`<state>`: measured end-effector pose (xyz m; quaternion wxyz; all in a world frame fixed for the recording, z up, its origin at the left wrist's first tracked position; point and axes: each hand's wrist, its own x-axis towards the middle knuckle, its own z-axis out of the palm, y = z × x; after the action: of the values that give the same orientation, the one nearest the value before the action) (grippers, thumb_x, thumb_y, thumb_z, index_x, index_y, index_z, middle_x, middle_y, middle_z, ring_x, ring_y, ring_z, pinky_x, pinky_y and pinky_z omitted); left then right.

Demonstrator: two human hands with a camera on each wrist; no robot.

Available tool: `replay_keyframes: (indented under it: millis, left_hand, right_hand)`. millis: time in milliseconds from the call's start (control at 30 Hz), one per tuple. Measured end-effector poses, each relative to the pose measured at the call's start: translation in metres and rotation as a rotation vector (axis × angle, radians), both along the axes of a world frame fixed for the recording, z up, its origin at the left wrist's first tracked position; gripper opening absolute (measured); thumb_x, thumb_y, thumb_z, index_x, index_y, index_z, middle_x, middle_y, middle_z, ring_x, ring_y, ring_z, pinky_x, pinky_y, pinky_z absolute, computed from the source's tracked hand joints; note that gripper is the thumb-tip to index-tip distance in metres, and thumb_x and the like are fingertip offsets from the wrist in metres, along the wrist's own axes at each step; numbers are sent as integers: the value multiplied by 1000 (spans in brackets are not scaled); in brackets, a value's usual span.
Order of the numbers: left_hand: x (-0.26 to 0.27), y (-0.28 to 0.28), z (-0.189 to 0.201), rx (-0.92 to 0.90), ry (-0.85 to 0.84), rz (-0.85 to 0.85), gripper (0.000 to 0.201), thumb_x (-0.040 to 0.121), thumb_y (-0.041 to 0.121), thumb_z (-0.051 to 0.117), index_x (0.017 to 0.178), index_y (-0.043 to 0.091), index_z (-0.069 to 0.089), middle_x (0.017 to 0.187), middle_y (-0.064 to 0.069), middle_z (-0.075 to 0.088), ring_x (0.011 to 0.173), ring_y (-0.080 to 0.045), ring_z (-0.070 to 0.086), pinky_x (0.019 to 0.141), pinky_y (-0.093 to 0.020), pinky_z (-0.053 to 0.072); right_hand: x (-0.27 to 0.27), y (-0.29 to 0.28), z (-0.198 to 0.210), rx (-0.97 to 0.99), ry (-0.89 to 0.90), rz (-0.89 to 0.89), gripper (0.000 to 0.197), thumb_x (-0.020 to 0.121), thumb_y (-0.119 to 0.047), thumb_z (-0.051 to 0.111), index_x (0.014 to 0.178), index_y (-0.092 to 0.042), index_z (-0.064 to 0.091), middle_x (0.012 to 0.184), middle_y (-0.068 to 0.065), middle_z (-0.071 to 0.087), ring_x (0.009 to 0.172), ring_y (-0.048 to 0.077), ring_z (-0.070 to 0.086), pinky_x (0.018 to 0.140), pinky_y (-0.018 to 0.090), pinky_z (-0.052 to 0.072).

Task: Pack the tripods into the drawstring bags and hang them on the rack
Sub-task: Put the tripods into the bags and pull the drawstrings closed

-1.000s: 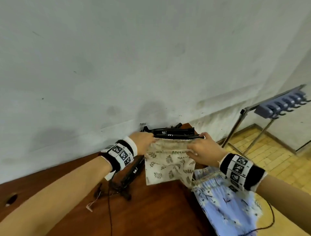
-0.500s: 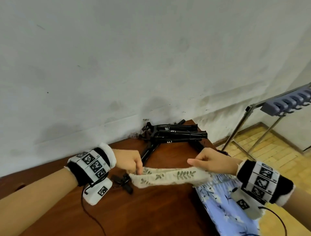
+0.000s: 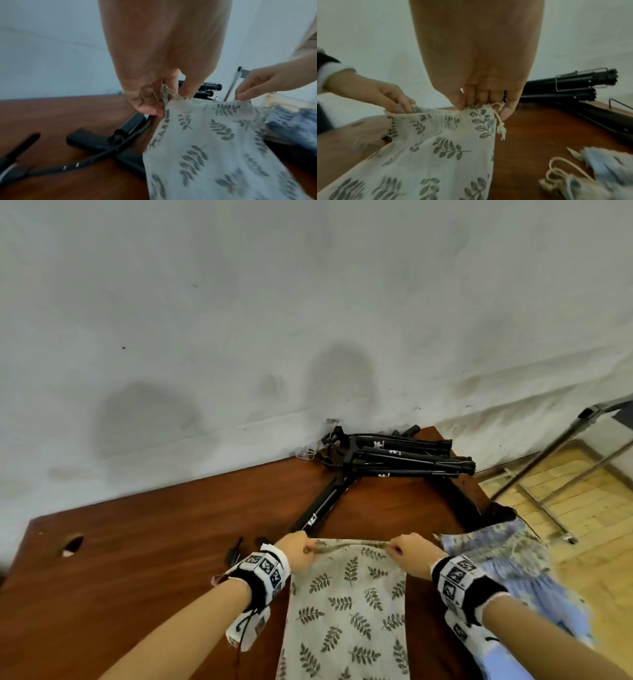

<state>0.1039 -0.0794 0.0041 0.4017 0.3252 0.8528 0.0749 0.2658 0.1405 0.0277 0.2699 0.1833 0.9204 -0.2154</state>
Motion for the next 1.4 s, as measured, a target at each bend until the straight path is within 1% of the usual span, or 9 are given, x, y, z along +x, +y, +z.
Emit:
replay_keyframes:
  millis: [100,200,267,367,567,667,867,1267,1400]
  left_hand:
    - [5,-2,-18,-55,-86,-103,37,95,40,47,112,9,58,109,-12,59,99,-32,59,84,-39,49]
    - [12,-8,-34,-91,-233,-92,50,89,53,53,84,3,61,69,-8,54,64,-22,54,60,-33,43]
    - [14,-13,-45,-163,-284,-93,57,86,52,58,104,-2,64,84,-16,65,78,-22,64,72,-35,53]
    - [4,-13,-51,-97,-333,-118,27,93,33,52,84,10,64,83,-8,62,68,-20,57,69,-33,46]
    - [-68,5,-38,223,-249,133,25,97,24,48,91,15,71,81,2,67,63,-6,59,69,-16,50]
    - [-97,10,-37,202,-143,139,23,95,23,48,92,21,71,82,4,68,67,-6,60,72,-21,51]
    - [-116,11,-42,150,-75,100,23,94,18,48,87,25,69,79,5,65,75,-13,63,75,-25,53]
    - [-130,0,-43,166,-100,179,26,95,12,44,83,23,63,76,5,63,70,-11,60,78,-27,53]
    - [-126,5,-34,203,-95,185,24,95,14,45,87,22,66,76,6,64,70,-10,61,79,-29,56]
  right_hand:
    - [-7,-11,-28,61,-114,7,29,100,-30,34,91,-17,58,83,2,57,82,26,64,65,32,45]
    - [-8,-23,-47,44,-233,4,27,98,-29,36,80,-16,52,79,3,54,78,27,63,66,29,42]
    - [-7,-30,-48,20,-324,16,29,99,-32,37,79,-15,50,79,3,52,73,24,54,69,28,40]
    - [-10,-26,-52,-22,-360,10,30,98,-27,38,71,-16,48,75,2,50,78,22,51,69,28,39]
    - [-48,14,-41,309,107,-178,9,91,-33,49,96,-28,52,99,-7,47,109,17,48,92,39,38]
    - [-84,43,-26,483,261,-228,41,84,-27,56,124,-26,45,124,-1,46,122,23,41,96,42,37]
    - [-145,98,-26,582,72,-134,87,85,-21,62,153,-21,8,158,3,18,146,23,14,113,53,21]
    - [-180,132,-37,457,-182,-136,38,81,-49,62,112,-28,59,115,2,54,122,26,44,108,59,21]
    - [-172,130,-35,453,-30,-187,26,83,-41,64,102,-25,59,97,-1,56,106,24,54,104,53,28]
